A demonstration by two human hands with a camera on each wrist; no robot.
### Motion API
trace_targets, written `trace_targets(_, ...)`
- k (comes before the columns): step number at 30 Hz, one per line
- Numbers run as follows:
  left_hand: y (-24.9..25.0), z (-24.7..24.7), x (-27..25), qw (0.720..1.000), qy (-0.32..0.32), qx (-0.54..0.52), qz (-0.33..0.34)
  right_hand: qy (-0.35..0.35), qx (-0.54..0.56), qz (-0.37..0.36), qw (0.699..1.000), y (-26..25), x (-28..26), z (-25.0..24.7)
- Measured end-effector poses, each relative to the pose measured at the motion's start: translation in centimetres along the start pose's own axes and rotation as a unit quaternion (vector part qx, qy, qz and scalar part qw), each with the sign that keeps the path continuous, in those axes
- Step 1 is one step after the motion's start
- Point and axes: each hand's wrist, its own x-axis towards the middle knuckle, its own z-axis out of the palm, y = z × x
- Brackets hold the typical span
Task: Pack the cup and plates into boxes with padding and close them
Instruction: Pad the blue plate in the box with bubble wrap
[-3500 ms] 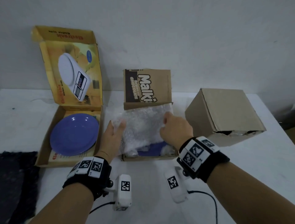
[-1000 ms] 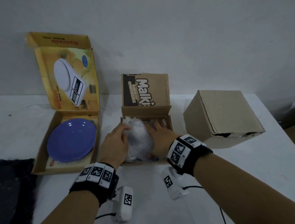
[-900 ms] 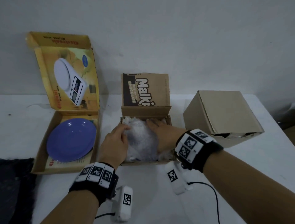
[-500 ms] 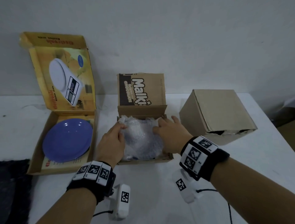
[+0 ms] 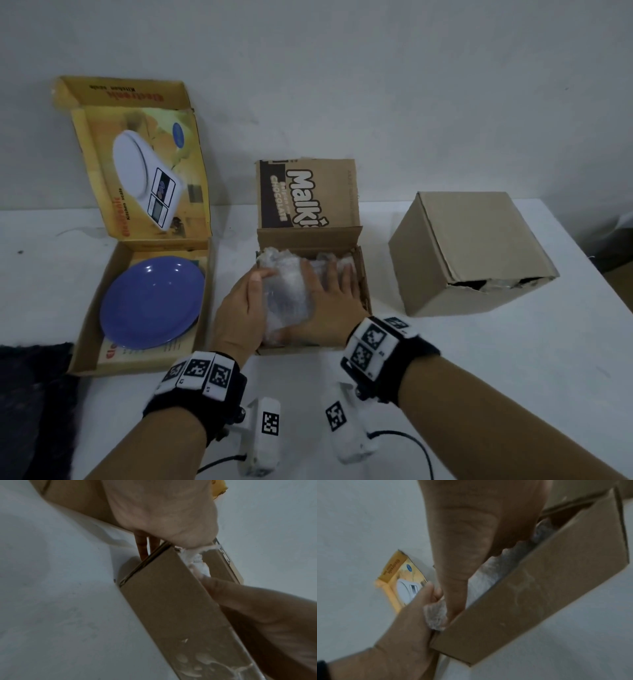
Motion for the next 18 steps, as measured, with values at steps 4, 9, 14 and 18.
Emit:
trace_targets(4,-0.3,-0.3,0.2,1.000,-0.028,0.002,-0.012,0.015,-0.020,0.048,0.999,-0.6,1.6,2.1)
trace_targets(9,-0.3,-0.3,0.9,0.999,-0.035,0.020,-0.027,0.000,-0.018,0.040,0.999,-0.5,1.6,2.4)
trace_targets(14,0.1,-0.1,1.1,0.998,-0.014,0.062,0.009,-0.015,-0.016,0.032,0.999,-0.1,1.6,2.0)
trace_targets(18,0.1,0.2,1.0,0.996,-0.029,0.089,0.010,-0.020,-0.030,0.023,0.999,0.0,1.1,1.7)
